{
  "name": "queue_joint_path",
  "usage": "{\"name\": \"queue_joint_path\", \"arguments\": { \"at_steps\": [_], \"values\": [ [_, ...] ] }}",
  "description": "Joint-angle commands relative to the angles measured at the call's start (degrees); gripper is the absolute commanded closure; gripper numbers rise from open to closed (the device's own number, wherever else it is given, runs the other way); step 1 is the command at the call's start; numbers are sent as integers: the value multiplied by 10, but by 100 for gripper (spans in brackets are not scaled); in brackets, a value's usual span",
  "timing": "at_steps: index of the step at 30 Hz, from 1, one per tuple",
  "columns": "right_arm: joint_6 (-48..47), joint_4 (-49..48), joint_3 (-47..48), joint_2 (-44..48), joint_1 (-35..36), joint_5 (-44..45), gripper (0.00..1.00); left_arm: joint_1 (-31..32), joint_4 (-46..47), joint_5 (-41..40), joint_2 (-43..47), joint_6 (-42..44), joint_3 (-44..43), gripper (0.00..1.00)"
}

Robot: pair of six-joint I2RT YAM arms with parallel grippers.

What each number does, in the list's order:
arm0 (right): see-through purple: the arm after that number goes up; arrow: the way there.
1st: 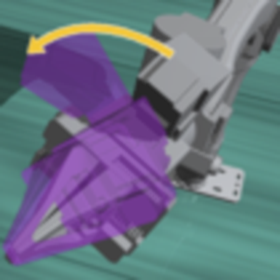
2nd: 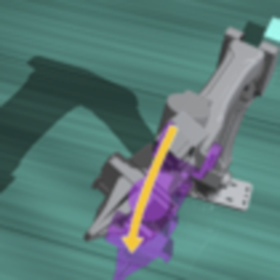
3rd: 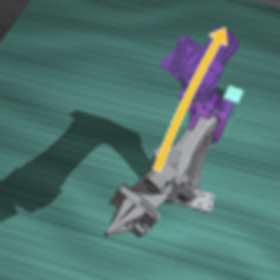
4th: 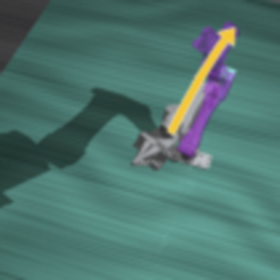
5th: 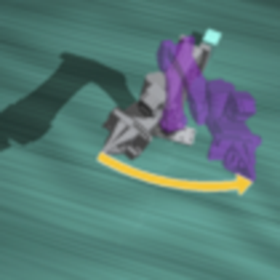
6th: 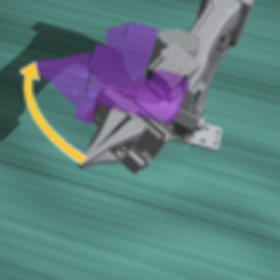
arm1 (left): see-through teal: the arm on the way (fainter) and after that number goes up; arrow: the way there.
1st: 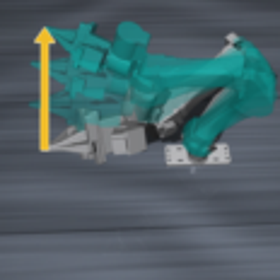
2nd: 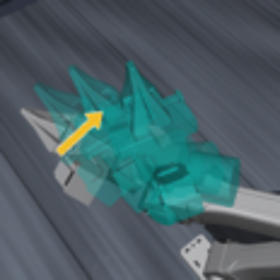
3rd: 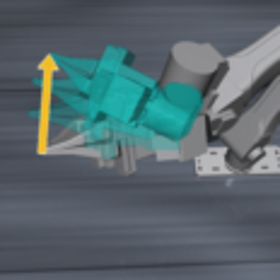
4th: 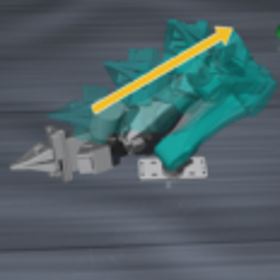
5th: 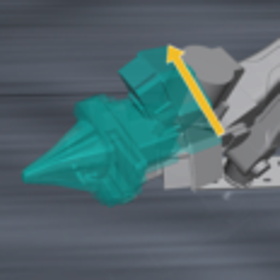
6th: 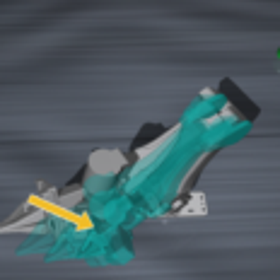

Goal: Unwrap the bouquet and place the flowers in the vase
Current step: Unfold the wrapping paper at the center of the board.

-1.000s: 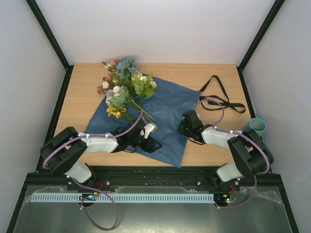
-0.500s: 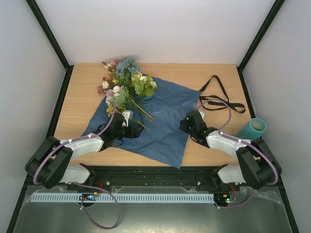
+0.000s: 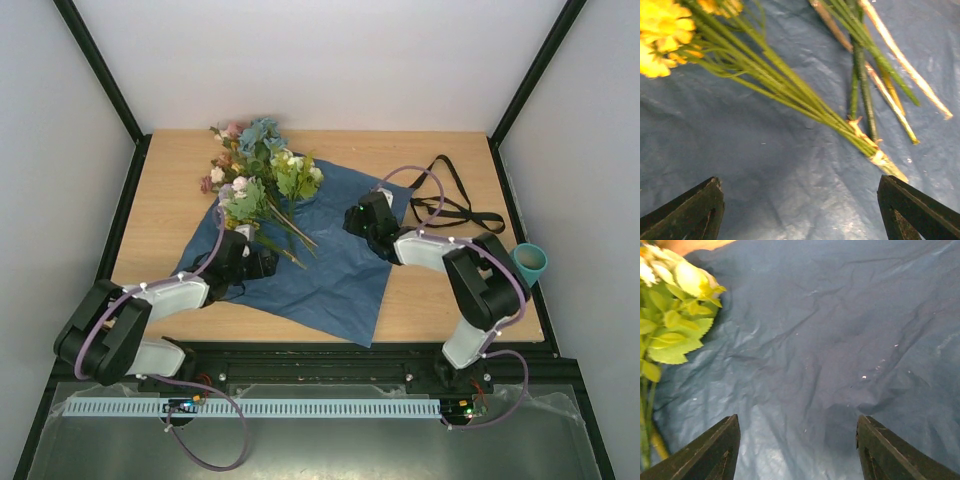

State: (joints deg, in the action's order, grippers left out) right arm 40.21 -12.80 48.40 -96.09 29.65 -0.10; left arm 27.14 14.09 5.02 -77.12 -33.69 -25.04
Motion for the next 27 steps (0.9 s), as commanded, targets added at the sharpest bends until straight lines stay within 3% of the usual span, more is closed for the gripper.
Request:
{"name": "queue_joint_path", "arguments": {
  "at_steps": [1,8,17,24,27],
  "values": [
    [-32,4,35,-59,1,57,38,-16,-22,-19,-14,-15,2,15],
    [-53,-9,71,-142,-3,59,44,-22,-37,-48,1,-16,3,14],
    [-72,8,143,-217,-22,80,48,-22,-50,-122,132,-17,38,13],
    [-118,41,156,-167,-24,61,48,-21,-42,-131,193,-11,61,15],
    [-156,48,140,-119,-22,7,48,-21,-31,-118,206,-9,66,15]
  ]
}}
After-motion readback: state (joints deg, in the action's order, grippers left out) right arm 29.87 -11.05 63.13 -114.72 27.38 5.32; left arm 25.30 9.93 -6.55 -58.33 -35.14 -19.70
